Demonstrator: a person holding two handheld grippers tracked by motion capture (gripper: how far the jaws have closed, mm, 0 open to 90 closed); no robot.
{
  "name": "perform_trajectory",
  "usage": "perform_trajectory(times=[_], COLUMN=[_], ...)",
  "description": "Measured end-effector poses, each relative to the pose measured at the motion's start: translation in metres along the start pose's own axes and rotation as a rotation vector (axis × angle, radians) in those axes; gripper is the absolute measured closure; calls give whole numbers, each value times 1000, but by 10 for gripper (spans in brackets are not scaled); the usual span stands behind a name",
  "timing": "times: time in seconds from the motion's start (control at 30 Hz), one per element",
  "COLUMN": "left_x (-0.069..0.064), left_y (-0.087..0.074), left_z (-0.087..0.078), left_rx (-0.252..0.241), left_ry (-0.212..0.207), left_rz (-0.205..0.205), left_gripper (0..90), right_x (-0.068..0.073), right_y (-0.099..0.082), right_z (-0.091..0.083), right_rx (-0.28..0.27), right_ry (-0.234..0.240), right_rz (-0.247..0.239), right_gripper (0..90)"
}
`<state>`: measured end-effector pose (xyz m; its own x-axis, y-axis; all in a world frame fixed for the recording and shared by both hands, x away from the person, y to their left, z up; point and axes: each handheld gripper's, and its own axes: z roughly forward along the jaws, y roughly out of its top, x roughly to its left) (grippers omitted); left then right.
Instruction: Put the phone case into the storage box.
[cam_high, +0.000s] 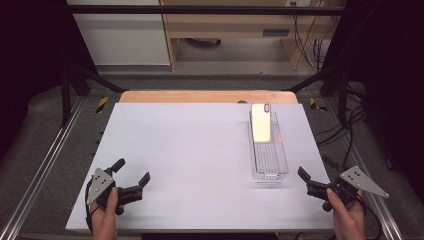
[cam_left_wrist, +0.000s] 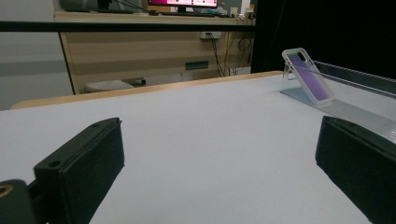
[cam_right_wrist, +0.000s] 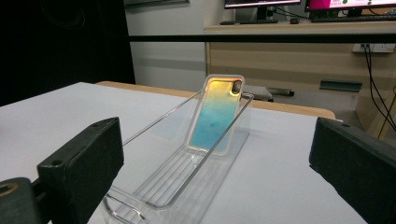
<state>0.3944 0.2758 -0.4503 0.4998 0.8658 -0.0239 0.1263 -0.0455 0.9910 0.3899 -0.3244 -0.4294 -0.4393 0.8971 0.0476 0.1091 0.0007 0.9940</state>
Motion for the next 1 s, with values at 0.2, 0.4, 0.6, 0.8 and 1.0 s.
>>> perform_trajectory(times=[0.2, 0.4, 0.6, 0.8, 1.0], left_x=[0, -1, -1, -2, -2], left_y=[0, 0, 1, 1, 1], left_z=[0, 0, 1, 1, 1], left_rx=[-2, -5, -9, -8, -10], left_ry=[-4, -6, -12, -13, -16], left_rz=[4, 4, 9, 11, 11], left_gripper=[7, 7, 7, 7, 7], right_x=[4, 8, 12, 17, 21], right_y=[-6, -11, -15, -17, -18], right_z=[5, 12, 18, 24, 27], right_rx=[-4, 0, -2, -6, -3], right_ry=[9, 28, 42, 56, 73], right_rz=[-7, -15, -16, -25, -35], right_gripper=[31, 31, 30, 30, 30])
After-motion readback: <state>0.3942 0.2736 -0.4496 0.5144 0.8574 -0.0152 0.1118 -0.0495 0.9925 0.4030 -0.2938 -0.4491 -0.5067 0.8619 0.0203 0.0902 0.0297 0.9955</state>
